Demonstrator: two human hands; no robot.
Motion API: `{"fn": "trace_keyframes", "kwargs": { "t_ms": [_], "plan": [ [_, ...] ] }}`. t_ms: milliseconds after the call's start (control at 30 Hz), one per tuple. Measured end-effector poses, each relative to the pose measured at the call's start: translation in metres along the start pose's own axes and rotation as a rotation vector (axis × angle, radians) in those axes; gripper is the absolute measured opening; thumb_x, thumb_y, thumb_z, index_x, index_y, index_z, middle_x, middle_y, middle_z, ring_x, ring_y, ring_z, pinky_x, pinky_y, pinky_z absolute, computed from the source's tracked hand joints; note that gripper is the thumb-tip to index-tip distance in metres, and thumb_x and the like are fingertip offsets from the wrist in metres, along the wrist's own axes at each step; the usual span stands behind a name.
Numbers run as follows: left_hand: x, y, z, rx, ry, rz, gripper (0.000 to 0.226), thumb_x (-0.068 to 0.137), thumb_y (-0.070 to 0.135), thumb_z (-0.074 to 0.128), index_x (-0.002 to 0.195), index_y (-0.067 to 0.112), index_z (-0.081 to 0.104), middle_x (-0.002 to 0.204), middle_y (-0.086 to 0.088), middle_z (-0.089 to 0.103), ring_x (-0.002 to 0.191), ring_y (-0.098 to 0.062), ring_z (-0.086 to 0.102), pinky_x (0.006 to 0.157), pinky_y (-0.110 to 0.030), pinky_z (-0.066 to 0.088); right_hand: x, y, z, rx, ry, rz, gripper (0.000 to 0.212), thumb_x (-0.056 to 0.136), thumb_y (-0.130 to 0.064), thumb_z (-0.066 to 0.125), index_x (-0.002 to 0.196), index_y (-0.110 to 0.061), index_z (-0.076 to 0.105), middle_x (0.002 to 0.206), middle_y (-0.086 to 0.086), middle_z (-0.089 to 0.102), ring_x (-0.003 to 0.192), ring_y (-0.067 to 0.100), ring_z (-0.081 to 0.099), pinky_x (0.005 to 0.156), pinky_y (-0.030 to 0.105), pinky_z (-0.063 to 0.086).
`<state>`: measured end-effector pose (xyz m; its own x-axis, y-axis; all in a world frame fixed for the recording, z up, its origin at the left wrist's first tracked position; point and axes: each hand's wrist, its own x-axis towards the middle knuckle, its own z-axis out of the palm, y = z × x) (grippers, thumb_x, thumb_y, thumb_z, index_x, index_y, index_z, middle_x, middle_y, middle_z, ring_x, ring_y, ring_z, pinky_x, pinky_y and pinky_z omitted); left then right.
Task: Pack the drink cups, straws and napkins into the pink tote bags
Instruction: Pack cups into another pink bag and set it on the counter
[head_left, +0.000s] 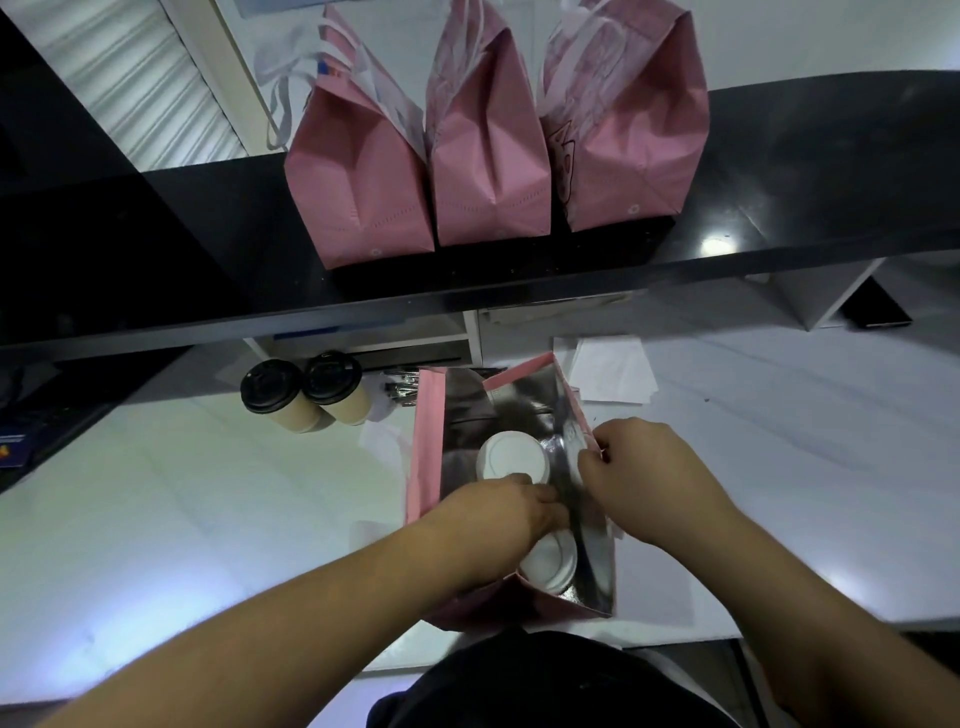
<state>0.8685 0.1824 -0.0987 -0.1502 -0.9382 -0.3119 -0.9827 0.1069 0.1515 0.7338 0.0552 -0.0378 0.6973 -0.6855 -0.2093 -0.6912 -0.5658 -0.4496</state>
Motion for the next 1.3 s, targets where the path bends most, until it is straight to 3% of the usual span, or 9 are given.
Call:
{"fn": "trace_keyframes", "kwargs": {
  "t_ms": [100,167,400,567,733,833,1000,1100,1300],
  "plan": [
    [0.003,0.0,0.003,0.046,-0.004,0.041,0.037,0.101,0.007,0.046,0.133,0.018,0.06,0.125,-0.003,0.061,0.11,-0.028,0.06,0.095,-0.042,0.049,0.002,0.001,0.001,-0.007,-0.004,0.012,0.03,0.092,-0.024,0.051,0.07,-0.003,0.054,0.059,0.008,0.055,0.053,0.024,0.049,0.048,0.032,0.036],
    [0.001,-0.001,0.002,0.027,0.02,0.044,0.035,0.1,0.005,0.048,0.13,0.017,0.062,0.122,-0.004,0.062,0.107,-0.029,0.06,0.09,-0.042,0.051,0.003,0.002,0.002,-0.006,-0.002,0.024,0.03,0.092,-0.023,0.05,0.067,-0.006,0.05,0.059,0.007,0.056,0.053,0.024,0.05,0.047,0.031,0.034],
    [0.007,0.004,-0.037,-0.021,-0.162,-0.016,0.049,0.09,0.029,0.073,0.136,0.018,0.06,0.132,-0.003,0.06,0.114,-0.028,0.061,0.092,-0.044,0.054,0.004,0.006,-0.001,0.014,0.031,0.038,0.035,0.096,-0.024,0.046,0.064,-0.01,0.049,0.058,0.006,0.057,0.052,0.022,0.054,0.046,0.03,0.037],
    [-0.018,-0.01,-0.084,-0.276,0.499,-0.002,0.016,0.1,0.041,0.058,0.105,0.031,0.069,0.099,0.018,0.062,0.093,0.0,0.054,0.08,-0.013,0.043,0.011,0.011,-0.007,0.002,0.039,0.052,0.036,0.096,-0.026,0.046,0.065,-0.01,0.055,0.058,0.004,0.059,0.054,0.021,0.058,0.047,0.033,0.041],
    [-0.045,-0.076,-0.069,-0.502,0.926,-0.514,0.014,0.101,0.04,0.054,0.091,0.036,0.064,0.085,0.023,0.062,0.084,0.0,0.06,0.066,-0.011,0.044,0.018,0.019,-0.014,-0.011,0.07,0.099,0.034,0.093,-0.024,0.047,0.063,-0.009,0.054,0.053,0.004,0.058,0.051,0.023,0.057,0.046,0.033,0.043],
    [-0.046,-0.122,-0.029,-0.492,0.73,-0.822,0.013,0.101,0.028,0.061,0.092,0.027,0.07,0.083,0.011,0.069,0.078,-0.008,0.064,0.063,-0.028,0.046,0.018,0.022,-0.015,-0.03,0.086,0.11,0.034,0.094,-0.025,0.047,0.063,-0.01,0.054,0.052,0.003,0.057,0.051,0.021,0.057,0.046,0.031,0.042],
    [-0.024,-0.151,0.027,-0.374,0.251,-0.88,0.017,0.099,0.018,0.057,0.106,0.012,0.072,0.11,-0.014,0.073,0.101,-0.035,0.067,0.068,-0.03,0.037,0.019,0.026,-0.014,-0.068,0.081,0.124,0.036,0.095,-0.027,0.045,0.063,-0.011,0.052,0.053,0.004,0.056,0.051,0.021,0.056,0.048,0.035,0.044],
    [-0.006,-0.159,0.035,-0.381,0.193,-0.853,0.022,0.097,0.013,0.055,0.111,0.01,0.071,0.119,-0.018,0.072,0.11,-0.035,0.066,0.076,-0.034,0.046,0.021,0.026,-0.015,-0.102,0.068,0.135,0.038,0.097,-0.029,0.045,0.062,-0.016,0.051,0.055,0.002,0.056,0.053,0.017,0.054,0.046,0.03,0.035],
    [0.024,-0.179,0.043,-0.309,0.211,-0.829,0.05,0.089,-0.007,0.06,0.136,0.009,0.064,0.138,-0.014,0.062,0.126,-0.033,0.061,0.101,-0.04,0.052,0.018,0.027,-0.013,-0.129,0.083,0.115,0.037,0.099,-0.028,0.049,0.065,-0.014,0.055,0.054,0.005,0.055,0.051,0.022,0.053,0.048,0.039,0.043]
  ]
}}
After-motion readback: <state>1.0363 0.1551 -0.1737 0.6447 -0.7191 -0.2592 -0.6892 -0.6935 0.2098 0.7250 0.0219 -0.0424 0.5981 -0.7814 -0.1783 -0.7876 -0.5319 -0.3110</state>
